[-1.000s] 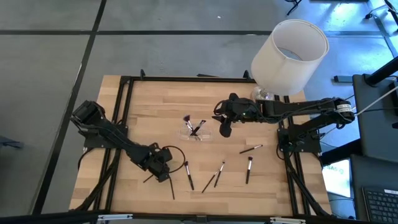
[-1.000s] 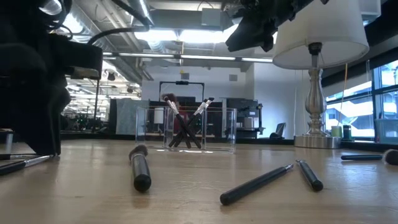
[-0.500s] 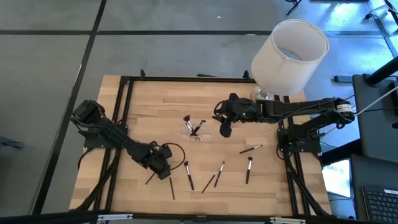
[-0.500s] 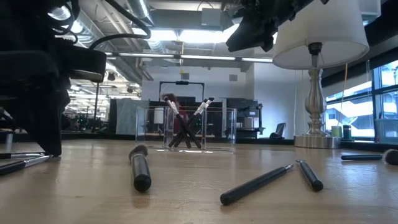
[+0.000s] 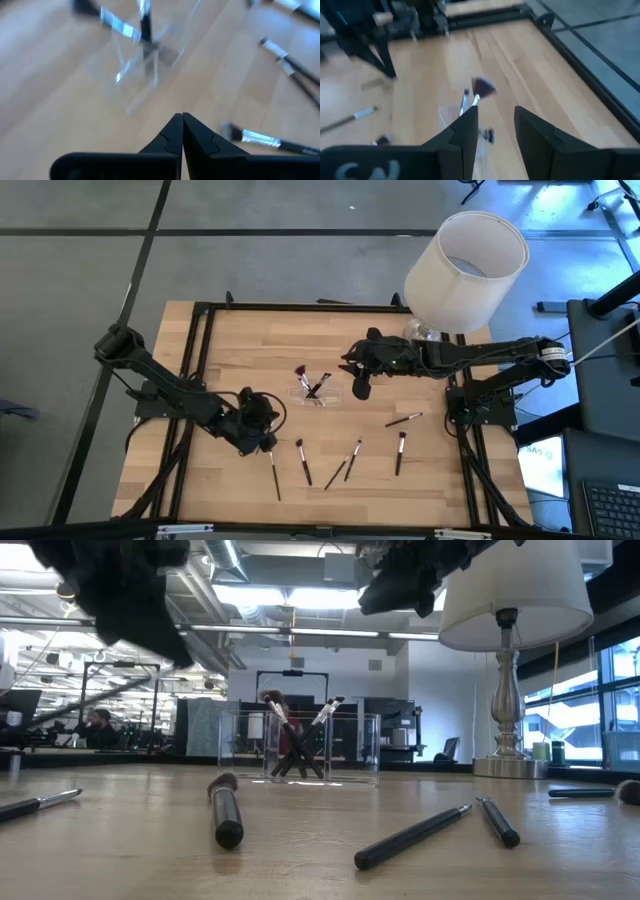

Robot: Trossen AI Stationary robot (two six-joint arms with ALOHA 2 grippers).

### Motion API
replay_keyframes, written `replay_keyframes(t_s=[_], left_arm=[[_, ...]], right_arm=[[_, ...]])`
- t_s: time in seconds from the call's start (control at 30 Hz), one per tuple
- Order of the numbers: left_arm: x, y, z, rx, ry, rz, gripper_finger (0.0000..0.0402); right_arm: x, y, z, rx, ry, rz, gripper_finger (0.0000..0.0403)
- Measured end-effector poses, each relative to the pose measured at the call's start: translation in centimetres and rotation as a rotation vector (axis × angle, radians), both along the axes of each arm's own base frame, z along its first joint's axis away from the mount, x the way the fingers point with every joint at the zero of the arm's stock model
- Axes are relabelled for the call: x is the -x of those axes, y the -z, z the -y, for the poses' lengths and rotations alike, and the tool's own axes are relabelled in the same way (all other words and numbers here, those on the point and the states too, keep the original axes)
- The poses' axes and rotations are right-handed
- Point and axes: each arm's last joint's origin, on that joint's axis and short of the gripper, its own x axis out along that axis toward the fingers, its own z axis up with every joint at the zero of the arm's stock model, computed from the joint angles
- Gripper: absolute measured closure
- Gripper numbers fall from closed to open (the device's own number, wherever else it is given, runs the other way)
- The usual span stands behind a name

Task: Put items in baskets/containers
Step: Put the eyeshadow into the transparent organizer

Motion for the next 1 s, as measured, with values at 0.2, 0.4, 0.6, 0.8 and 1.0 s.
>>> replay_keyframes(t_s=[0.2,0.4,0.6,0.8,1.0], left_arm=[[-0.4,-1.7,0.2,-0.167,0.068,0.106,0.0399],[-1.6,-2.4,-0.3,-0.274,0.096,0.145,0.0399],[-3.0,-3.6,-0.6,-0.215,0.177,0.258,0.0399],[-3.9,-3.6,-0.3,-0.27,0.295,0.38,0.0399],[-5.3,-3.9,-1.3,-0.346,0.267,0.546,0.0399]], right_arm=[[0.4,0.7,0.0,-0.051,0.028,-0.067,0.0276],[0.6,1.0,-0.2,-0.081,0.04,-0.097,0.0276],[1.7,1.3,-1.2,-0.051,0.077,-0.178,0.0276],[5.4,-0.2,-2.2,-0.007,0.28,-0.181,0.0276],[7.3,-1.4,-3.9,-0.016,0.306,-0.091,0.0276]])
